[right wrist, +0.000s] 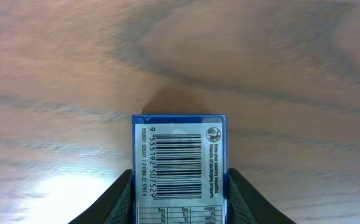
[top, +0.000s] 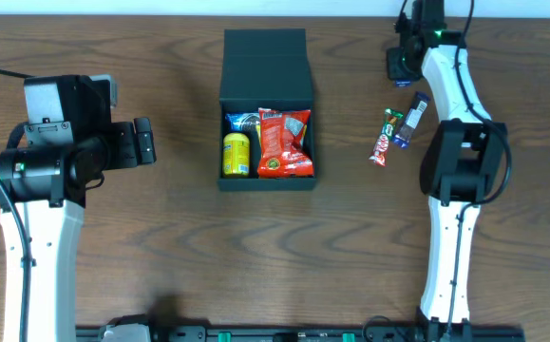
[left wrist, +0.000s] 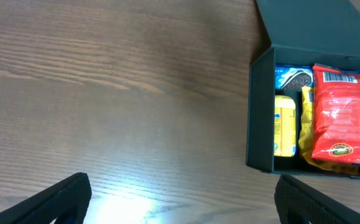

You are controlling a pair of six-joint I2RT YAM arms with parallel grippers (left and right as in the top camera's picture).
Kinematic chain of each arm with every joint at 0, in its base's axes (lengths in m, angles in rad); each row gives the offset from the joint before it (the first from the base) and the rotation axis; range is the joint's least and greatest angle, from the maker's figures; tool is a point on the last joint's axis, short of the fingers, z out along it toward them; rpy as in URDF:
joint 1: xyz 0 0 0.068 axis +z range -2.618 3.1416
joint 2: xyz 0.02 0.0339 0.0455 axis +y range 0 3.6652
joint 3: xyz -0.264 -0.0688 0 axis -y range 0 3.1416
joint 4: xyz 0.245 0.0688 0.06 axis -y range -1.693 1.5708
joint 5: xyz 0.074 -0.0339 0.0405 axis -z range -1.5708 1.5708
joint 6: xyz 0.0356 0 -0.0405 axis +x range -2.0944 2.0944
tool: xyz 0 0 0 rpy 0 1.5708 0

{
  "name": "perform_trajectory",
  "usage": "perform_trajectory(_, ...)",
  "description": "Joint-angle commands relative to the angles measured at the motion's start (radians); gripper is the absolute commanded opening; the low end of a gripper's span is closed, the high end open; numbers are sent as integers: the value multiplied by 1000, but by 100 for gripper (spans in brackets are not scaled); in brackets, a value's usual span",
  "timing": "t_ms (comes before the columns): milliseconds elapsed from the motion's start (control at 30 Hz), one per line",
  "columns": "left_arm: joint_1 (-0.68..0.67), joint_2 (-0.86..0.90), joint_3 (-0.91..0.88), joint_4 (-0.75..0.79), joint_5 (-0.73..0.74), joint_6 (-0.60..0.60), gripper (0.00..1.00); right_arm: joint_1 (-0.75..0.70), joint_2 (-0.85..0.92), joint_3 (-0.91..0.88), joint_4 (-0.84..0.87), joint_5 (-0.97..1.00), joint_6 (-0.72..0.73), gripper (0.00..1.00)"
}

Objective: Pack container

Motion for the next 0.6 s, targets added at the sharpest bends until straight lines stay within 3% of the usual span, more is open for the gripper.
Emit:
perform_trajectory(0, 2, 4, 10, -1, -3, 11, 95, 29, 14, 114, -49, -6, 19, 28)
perform_trajectory(167, 2, 4, 10, -1, -4, 11, 95, 67, -27, 266, -160, -60, 19, 24)
perform_trajectory(567, 2, 4, 10, -1, -4, 11, 95, 211, -316, 268, -327, -216, 97, 19)
